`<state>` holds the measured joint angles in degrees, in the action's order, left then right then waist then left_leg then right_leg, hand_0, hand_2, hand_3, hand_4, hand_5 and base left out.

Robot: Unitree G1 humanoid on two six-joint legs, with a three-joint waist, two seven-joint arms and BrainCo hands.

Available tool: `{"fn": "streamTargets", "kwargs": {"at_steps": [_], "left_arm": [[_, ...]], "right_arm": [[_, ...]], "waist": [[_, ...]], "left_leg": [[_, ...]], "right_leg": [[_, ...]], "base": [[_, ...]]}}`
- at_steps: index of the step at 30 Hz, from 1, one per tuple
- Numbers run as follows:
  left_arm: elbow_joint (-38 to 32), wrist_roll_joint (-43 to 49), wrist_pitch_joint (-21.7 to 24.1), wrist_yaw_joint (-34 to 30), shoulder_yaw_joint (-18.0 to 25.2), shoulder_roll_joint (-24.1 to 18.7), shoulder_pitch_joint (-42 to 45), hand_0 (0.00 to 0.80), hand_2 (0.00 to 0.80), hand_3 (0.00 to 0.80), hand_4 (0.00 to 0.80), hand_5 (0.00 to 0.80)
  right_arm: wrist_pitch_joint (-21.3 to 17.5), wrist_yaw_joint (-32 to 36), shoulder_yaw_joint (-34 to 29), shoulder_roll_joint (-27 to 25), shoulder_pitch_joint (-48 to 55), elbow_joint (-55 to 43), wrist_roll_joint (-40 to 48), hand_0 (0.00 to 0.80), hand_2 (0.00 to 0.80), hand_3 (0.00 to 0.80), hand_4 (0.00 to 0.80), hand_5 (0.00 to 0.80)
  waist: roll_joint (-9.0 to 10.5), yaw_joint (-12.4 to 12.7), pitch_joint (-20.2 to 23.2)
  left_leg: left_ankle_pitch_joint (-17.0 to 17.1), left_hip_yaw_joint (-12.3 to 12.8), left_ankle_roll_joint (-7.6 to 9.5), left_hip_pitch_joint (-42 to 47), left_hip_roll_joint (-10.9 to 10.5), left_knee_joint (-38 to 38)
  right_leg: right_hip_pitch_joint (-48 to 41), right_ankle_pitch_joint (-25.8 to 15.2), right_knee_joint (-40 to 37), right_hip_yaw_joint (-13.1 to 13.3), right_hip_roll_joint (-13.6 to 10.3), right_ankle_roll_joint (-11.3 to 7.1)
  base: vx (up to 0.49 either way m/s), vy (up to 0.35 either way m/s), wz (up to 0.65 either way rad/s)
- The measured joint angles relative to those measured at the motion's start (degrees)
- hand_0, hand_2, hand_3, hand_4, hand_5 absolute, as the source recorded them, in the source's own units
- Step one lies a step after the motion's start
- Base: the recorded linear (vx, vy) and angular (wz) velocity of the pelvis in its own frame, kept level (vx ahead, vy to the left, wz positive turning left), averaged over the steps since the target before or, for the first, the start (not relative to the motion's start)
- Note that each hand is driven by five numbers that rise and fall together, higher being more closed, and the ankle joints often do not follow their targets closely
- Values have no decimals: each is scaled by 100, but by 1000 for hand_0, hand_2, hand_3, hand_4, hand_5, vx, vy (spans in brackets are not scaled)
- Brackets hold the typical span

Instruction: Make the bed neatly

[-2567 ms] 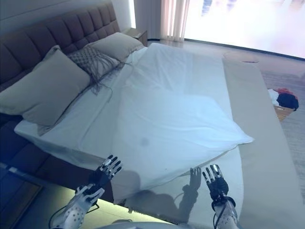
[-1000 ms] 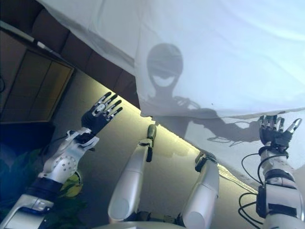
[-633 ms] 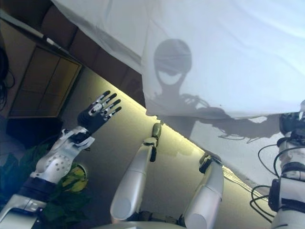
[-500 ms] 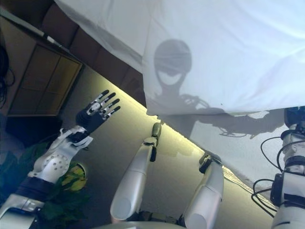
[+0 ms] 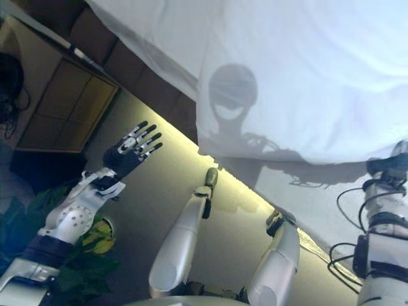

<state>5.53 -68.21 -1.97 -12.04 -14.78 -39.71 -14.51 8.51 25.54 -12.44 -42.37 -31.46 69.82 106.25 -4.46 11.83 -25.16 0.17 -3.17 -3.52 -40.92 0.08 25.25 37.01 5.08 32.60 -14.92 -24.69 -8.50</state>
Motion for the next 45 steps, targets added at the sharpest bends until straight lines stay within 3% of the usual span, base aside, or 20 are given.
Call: {"fn": "streamTargets", "kwargs": {"at_steps": [5, 10, 15, 18, 23, 28, 34, 40, 45], "left_arm": [[23, 79, -83, 227, -95, 313, 89, 0, 0, 0, 0, 0], [248, 225, -154, 557, -318, 855, 76, 0, 0, 0, 0, 0], [433, 205, -275, 829, -456, 1384, 73, 0, 0, 0, 0, 0], [489, -101, -540, 906, -487, 1579, 148, 0, 0, 0, 0, 0], [532, -1285, -1790, 1189, -604, 1821, 507, 0, 0, 0, 0, 0], [1119, -2164, -2783, 1660, -923, 1932, 909, 0, 0, 0, 0, 0], [1366, -2283, -3612, 1870, -1003, 1870, 1407, 0, 0, 0, 0, 0], [1387, -2994, -3847, 1891, -1301, 1719, 1423, 0, 0, 0, 0, 0], [1644, -3967, -3243, 2067, -1798, 1810, 851, 0, 0, 0, 0, 0]], "right_arm": [[-49, 188, 400, 839, 622, -633, -95, 800, 800, 800, 800, 800], [-628, -153, 1131, 1718, 1080, -2029, -136, 800, 800, 800, 800, 800], [-1228, -913, 1743, 2243, 1542, -3338, -613, 800, 800, 800, 800, 800], [-1237, -1197, 1801, 2387, 1756, -3827, -905, 800, 800, 800, 800, 800], [-1444, -1727, 1984, 2407, 1867, -4246, -1289, 800, 800, 800, 800, 800], [-1563, -2145, 1986, 2407, 1946, -4307, -1347, 800, 800, 800, 800, 800], [-1681, -2373, 1993, 2420, 2403, -4457, -1455, 800, 800, 800, 800, 800], [-1802, -2360, 2039, 2434, 2491, -4456, -1363, 800, 800, 800, 800, 800], [-1982, -2261, 2261, 2455, 2410, -4437, -1047, 800, 800, 800, 800, 800]], "waist": [[185, -144, 340], [310, -347, 444], [341, -532, 486], [340, -613, 499], [319, -602, 697], [312, -602, 808], [303, -471, 978], [329, -446, 1029], [473, -478, 1025]], "left_leg": [[-5, 1, -18, 291, 89, -172], [1, 63, -86, 876, 188, -418], [-7, 164, -101, 1414, 236, -669], [2, 187, -93, 1739, 243, -877], [5, 244, -98, 2242, 243, -1148], [-21, 154, -130, 2609, 251, -1259], [-52, 112, -181, 2839, 374, -1357], [-60, 67, -183, 2810, 437, -1340], [-44, -51, -276, 2396, 569, -1096]], "right_leg": [[-335, -15, -271, -14, 153, -38], [-931, -99, -725, 25, 320, -89], [-1440, -165, -1037, 54, 394, -129], [-1784, -225, -1298, 51, 437, -158], [-2341, -283, -1651, 14, 473, -238], [-2922, -284, -1998, -4, 559, -265], [-3290, -292, -2201, -139, 695, -259], [-3297, -278, -2181, -174, 766, -230], [-3028, -239, -2037, -293, 882, -156]], "base": [[27, -14, -4], [46, 10, -10], [93, 60, -10], [128, 22, -4], [135, -34, 1], [159, -53, 12], [54, -94, 6], [-26, -99, 4], [-133, -124, 10]]}}
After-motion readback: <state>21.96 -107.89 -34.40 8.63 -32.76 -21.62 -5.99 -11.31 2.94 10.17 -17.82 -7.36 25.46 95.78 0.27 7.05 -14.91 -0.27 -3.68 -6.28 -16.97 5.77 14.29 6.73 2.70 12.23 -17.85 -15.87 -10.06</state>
